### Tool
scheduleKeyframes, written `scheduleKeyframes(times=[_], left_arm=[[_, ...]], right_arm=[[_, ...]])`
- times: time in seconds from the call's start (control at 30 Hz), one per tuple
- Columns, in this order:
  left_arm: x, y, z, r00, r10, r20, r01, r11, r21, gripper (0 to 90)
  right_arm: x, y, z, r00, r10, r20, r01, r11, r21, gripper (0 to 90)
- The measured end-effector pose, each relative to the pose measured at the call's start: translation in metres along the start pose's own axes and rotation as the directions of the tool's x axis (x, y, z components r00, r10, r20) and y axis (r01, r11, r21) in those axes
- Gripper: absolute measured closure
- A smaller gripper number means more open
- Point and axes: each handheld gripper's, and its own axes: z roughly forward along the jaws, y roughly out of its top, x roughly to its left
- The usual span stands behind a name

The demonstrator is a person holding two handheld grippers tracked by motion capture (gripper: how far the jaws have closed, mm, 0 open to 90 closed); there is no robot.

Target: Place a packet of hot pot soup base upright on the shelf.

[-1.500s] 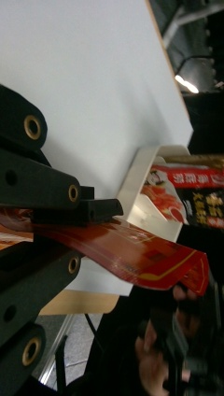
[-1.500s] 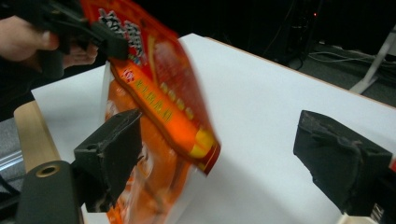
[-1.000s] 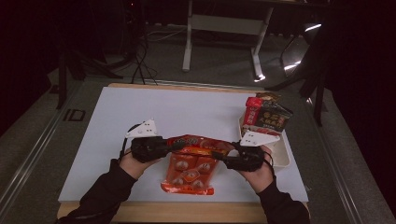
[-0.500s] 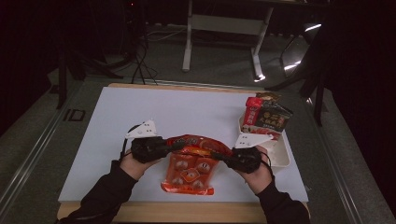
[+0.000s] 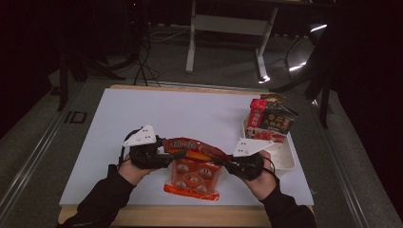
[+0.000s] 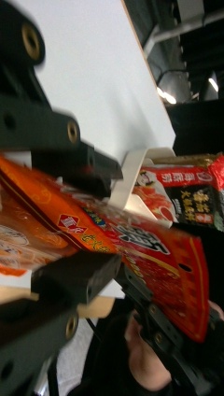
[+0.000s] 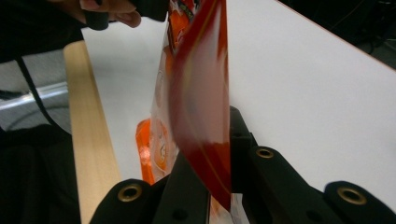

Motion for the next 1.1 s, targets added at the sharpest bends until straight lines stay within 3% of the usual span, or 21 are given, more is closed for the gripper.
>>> scheduleKeyframes(times=[0.13, 0.27, 0.57, 0.83, 1.1], left_arm=[[0.000, -0.005, -0.002, 0.9992, -0.032, 0.024, 0.032, 0.9995, 0.004, 27.7], [0.000, -0.007, -0.006, 0.9990, -0.044, 0.005, 0.044, 0.9990, -0.011, 14.6], [-0.001, -0.019, -0.012, 0.9980, -0.063, 0.000, 0.063, 0.9972, -0.041, 10.1], [-0.004, -0.038, -0.019, 0.9961, -0.074, -0.048, 0.073, 0.9971, -0.020, 8.3], [-0.010, -0.056, -0.020, 0.9947, -0.084, -0.059, 0.085, 0.9963, 0.009, 8.3]], right_arm=[[-0.001, 0.002, -0.001, 0.9996, 0.020, -0.020, -0.020, 0.9998, -0.008, 90.0], [0.000, 0.005, -0.006, 0.9985, 0.031, -0.045, -0.033, 0.9989, -0.034, 90.0], [0.004, 0.014, -0.018, 0.9972, 0.033, -0.068, -0.038, 0.9965, -0.075, 90.0], [0.000, 0.026, -0.038, 0.9999, 0.010, -0.011, -0.012, 0.9932, -0.116, 90.0], [-0.013, 0.037, -0.068, 0.9985, 0.043, 0.034, -0.036, 0.9796, -0.198, 90.0]])
